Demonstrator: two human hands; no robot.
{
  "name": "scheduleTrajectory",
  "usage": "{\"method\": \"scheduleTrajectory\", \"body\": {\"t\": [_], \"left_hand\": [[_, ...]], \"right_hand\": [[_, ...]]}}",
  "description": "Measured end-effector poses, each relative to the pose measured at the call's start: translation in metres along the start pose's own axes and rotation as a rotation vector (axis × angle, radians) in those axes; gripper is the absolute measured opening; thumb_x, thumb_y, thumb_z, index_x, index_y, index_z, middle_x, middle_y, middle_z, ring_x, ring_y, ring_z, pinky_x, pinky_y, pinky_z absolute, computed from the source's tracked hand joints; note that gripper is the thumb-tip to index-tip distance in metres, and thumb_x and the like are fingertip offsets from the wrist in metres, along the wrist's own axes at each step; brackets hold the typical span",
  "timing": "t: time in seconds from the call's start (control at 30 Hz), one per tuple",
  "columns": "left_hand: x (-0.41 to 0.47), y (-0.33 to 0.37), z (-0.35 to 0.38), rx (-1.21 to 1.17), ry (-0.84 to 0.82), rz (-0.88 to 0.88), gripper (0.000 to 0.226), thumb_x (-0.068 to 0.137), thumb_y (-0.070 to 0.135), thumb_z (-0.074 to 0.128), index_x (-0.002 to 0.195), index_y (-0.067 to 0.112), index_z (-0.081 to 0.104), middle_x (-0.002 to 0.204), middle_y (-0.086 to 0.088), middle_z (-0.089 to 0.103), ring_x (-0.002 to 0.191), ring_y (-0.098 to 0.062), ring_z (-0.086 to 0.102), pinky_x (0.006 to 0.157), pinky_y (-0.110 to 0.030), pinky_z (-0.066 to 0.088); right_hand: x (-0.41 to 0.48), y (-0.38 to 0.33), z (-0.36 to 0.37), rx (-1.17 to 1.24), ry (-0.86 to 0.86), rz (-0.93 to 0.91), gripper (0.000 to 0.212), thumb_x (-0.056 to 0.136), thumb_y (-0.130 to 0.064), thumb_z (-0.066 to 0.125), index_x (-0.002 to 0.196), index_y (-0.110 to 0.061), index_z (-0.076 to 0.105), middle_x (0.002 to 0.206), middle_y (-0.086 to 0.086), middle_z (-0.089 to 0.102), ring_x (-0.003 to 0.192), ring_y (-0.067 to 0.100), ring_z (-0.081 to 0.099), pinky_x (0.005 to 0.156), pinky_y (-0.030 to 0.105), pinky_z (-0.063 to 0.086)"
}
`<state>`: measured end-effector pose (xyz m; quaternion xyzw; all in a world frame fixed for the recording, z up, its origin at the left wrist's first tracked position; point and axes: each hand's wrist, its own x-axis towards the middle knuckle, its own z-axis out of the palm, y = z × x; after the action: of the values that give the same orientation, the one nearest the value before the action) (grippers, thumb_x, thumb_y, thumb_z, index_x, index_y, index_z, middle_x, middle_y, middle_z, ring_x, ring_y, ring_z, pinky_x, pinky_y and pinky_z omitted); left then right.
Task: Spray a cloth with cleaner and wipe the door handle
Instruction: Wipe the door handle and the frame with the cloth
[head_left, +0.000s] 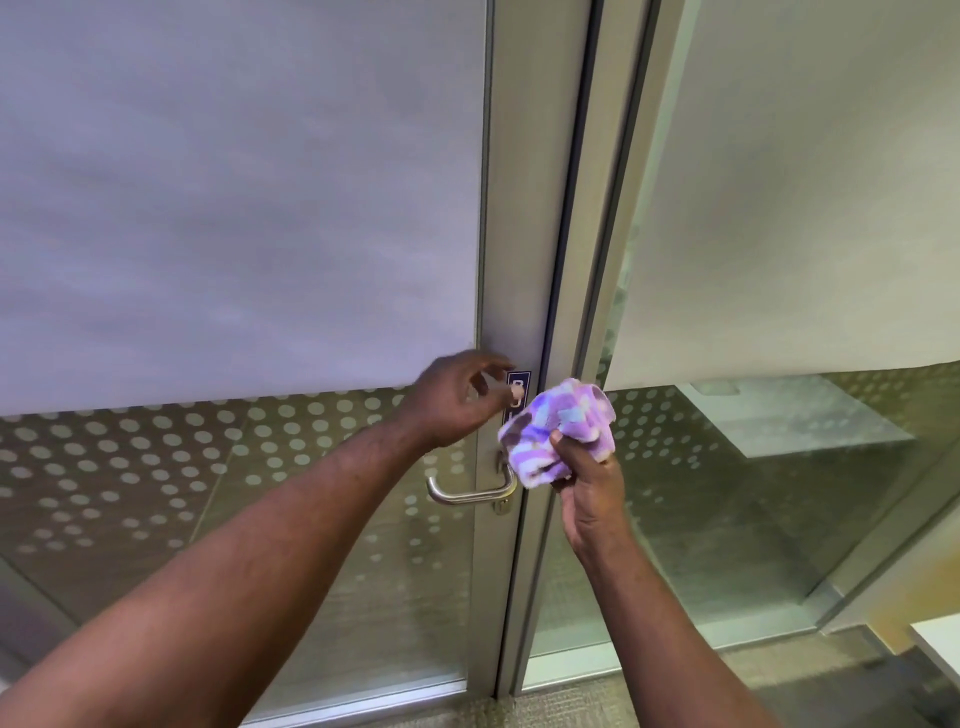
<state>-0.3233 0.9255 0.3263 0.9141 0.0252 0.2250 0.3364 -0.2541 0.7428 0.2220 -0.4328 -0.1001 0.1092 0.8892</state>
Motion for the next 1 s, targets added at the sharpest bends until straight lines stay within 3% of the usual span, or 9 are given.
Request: {"method": "scheduleTrajectory", "body": {"t": [0.07,0.13,0.2,0.27,0.3,0.43,0.6,0.77,1.0], "left_hand": [[0.005,-0.002,-0.007,0.146,0.288,0.251,0.03,0.093,0.041,0.067,0.112,0.019,0.071,0.102,0.004,0.07,0.089,-0.013,0.066,0.077,-0.034,0.055],[0.017,-0.002,-0.015,0.285,0.439,0.481,0.023,0.096,0.027,0.065,0.11,0.01,0.071,0.105,-0.008,0.068,0.099,-0.025,0.064,0.086,-0.039,0.052],[0.03,0.0,-0.022,0.384,0.456,0.606,0.026,0.096,0.022,0.064,0.115,0.006,0.07,0.118,-0.015,0.066,0.116,-0.032,0.06,0.104,-0.043,0.046],[0.042,0.001,-0.027,0.467,0.417,0.679,0.031,0.097,0.022,0.063,0.122,0.004,0.067,0.133,-0.019,0.062,0.133,-0.036,0.053,0.121,-0.047,0.034],[0.047,0.0,-0.03,0.507,0.389,0.702,0.033,0.098,0.023,0.061,0.125,0.004,0.066,0.138,-0.019,0.059,0.139,-0.036,0.049,0.125,-0.048,0.027],[0.066,-0.012,-0.036,0.59,0.301,0.736,0.039,0.101,0.029,0.057,0.132,0.005,0.062,0.15,-0.02,0.051,0.149,-0.036,0.039,0.128,-0.052,0.021],[0.075,-0.024,-0.034,0.656,0.298,0.756,0.045,0.099,0.034,0.06,0.132,0.004,0.062,0.152,-0.019,0.051,0.151,-0.036,0.036,0.127,-0.055,0.022],[0.075,-0.025,-0.033,0.67,0.309,0.744,0.048,0.098,0.036,0.06,0.133,0.004,0.06,0.154,-0.02,0.049,0.151,-0.036,0.035,0.127,-0.056,0.022],[0.075,-0.026,-0.034,0.644,0.323,0.765,0.046,0.098,0.035,0.062,0.13,0.002,0.061,0.154,-0.021,0.049,0.151,-0.037,0.036,0.126,-0.056,0.023]], "right_hand": [[0.001,0.01,-0.009,-0.201,0.05,-0.032,0.029,0.074,-0.008,0.078,0.103,-0.008,0.071,0.082,0.014,0.065,0.069,0.023,0.057,0.054,0.031,0.048],[0.001,0.02,-0.017,-0.406,0.056,-0.052,0.039,0.075,-0.008,0.081,0.11,-0.005,0.066,0.092,0.026,0.068,0.072,0.03,0.062,0.052,0.032,0.049],[0.0,0.027,-0.018,-0.622,0.04,-0.135,0.038,0.078,-0.001,0.081,0.112,-0.009,0.068,0.108,0.02,0.064,0.076,0.032,0.064,0.054,0.027,0.052],[0.0,0.036,-0.018,-0.949,0.02,-0.275,0.043,0.077,-0.001,0.084,0.117,-0.014,0.072,0.118,0.007,0.061,0.094,0.022,0.064,0.075,0.011,0.048],[0.0,0.039,-0.016,-1.095,-0.014,-0.347,0.044,0.077,-0.005,0.084,0.118,-0.016,0.073,0.122,0.006,0.061,0.102,0.022,0.062,0.083,0.011,0.045],[0.002,0.052,-0.004,-1.433,-0.189,-0.47,0.036,0.075,-0.031,0.068,0.111,-0.033,0.075,0.122,0.0,0.066,0.11,0.029,0.062,0.09,0.04,0.05],[0.008,0.055,0.014,-1.641,-0.356,-0.442,0.048,0.067,-0.031,0.076,0.113,-0.041,0.072,0.126,-0.009,0.065,0.112,0.023,0.059,0.089,0.04,0.04],[0.018,0.058,0.02,-1.738,-0.4,-0.467,0.044,0.067,-0.026,0.072,0.109,-0.037,0.074,0.121,-0.009,0.065,0.111,0.024,0.057,0.087,0.042,0.038],[0.017,0.068,0.018,-1.732,-0.085,-0.403,0.055,0.067,-0.022,0.078,0.119,-0.04,0.072,0.119,-0.002,0.062,0.104,0.027,0.057,0.077,0.04,0.045]]}}
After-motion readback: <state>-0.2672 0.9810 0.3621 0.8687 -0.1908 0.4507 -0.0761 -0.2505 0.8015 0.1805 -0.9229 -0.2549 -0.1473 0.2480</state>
